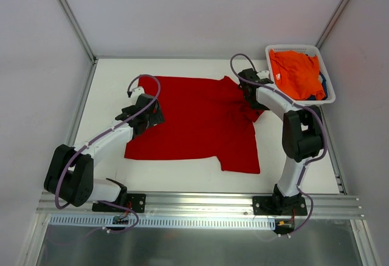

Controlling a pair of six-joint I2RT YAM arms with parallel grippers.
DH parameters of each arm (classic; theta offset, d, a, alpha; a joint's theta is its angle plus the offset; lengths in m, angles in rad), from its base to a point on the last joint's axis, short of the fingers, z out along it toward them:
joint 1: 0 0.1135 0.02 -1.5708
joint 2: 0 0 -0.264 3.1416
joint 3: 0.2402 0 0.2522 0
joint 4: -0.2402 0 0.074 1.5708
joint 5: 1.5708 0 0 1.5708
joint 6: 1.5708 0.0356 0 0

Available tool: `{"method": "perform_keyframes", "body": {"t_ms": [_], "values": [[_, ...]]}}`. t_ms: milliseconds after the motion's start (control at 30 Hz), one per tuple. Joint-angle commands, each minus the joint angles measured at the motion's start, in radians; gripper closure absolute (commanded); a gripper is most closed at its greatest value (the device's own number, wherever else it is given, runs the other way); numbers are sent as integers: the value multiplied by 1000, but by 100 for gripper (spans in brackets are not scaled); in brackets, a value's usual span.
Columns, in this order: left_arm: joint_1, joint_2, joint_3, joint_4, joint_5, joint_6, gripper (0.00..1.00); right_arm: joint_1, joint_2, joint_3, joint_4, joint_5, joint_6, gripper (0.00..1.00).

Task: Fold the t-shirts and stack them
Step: Flatten the tshirt out

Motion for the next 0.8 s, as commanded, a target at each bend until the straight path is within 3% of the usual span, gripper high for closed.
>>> {"method": "perform_keyframes", "body": {"t_ms": [0,200,400,767], "values": [[-14,-10,-7,18,-6,5,1,-3,-102,-1,-32,36,7,59],[-14,-20,-7,18,3,4,1,52,-206,-3,-51,38,-16,59],[-15,-52,-34,16,16,-10,1,187,-289,-74,-57,-1,7,59],[-15,-305,-240,-65,-10,-90,1,367,-501,-317,12,-108,70,59]]}}
